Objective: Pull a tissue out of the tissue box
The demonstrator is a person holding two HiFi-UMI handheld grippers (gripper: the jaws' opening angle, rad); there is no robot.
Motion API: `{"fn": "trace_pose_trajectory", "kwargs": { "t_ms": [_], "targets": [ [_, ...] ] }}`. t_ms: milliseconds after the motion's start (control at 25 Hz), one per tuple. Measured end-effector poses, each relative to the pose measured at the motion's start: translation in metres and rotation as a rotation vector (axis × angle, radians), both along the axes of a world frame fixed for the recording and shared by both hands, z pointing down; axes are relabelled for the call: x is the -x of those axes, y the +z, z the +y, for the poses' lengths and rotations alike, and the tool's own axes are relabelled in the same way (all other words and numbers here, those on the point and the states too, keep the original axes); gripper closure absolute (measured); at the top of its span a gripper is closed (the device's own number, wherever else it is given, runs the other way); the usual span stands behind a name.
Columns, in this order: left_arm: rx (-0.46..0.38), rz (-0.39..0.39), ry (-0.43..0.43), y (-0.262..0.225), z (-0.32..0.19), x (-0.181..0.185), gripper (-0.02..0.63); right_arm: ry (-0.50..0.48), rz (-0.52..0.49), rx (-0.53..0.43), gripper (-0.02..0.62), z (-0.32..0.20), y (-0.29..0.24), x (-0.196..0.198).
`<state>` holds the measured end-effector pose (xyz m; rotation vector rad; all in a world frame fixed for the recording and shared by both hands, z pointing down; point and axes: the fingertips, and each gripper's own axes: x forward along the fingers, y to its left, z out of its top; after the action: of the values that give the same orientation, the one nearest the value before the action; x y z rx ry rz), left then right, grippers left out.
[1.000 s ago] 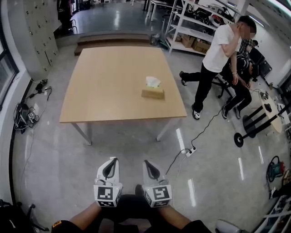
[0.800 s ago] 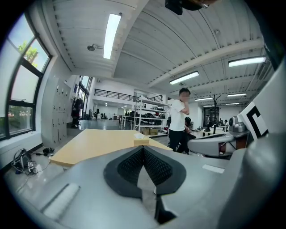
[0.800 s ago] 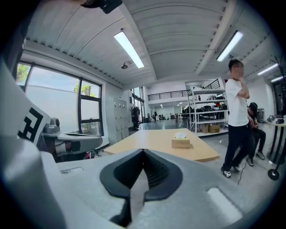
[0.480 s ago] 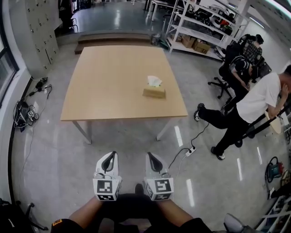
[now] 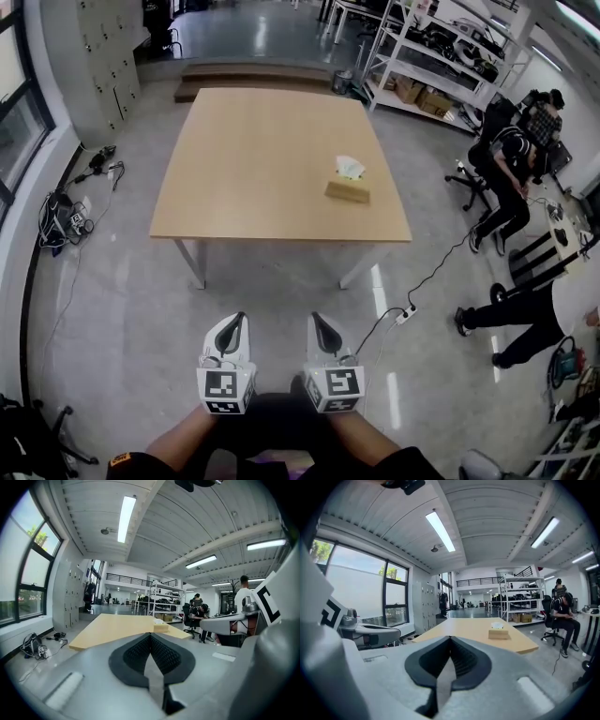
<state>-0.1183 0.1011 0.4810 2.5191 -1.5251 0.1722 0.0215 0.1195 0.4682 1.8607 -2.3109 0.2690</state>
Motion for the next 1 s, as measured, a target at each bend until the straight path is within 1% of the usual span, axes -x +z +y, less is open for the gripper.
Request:
{"fn": "trace_pose_trajectory", "kwargs": {
  "t_ms": [200, 320, 440, 680, 840, 1000],
  "targets": [
    [-0.001, 0.014, -0.02, 0.002, -0.003, 0.029, 0.588, -0.004, 0.013, -0.004, 0.603, -0.003, -0.002, 0.023],
    [0.015, 0.025, -0.026, 0.008, -0.003, 0.039, 0.588, -0.005, 0.025, 0.005, 0.604, -0.002, 0.0, 0.032],
    [0.029, 0.036, -0.023, 0.009, -0.005, 0.037, 0.588, -0.002, 0.031, 0.012, 0.604, -0.004, 0.004, 0.032],
    [0.037, 0.003, -0.02, 0.018, -0.02, 0.036, 0.588, 0.002, 0.006, 0.031, 0.604, -0.022, 0.017, 0.029],
    [0.043, -0.024, -0.022, 0.016, -0.039, 0.028, 0.588, 0.01, -0.027, 0.043, 0.604, -0.047, 0.023, 0.018],
    [0.058, -0.06, -0.026, 0.016, -0.069, 0.013, 0.588, 0.013, -0.053, 0.043, 0.604, -0.079, 0.022, 0.001]
  ]
}}
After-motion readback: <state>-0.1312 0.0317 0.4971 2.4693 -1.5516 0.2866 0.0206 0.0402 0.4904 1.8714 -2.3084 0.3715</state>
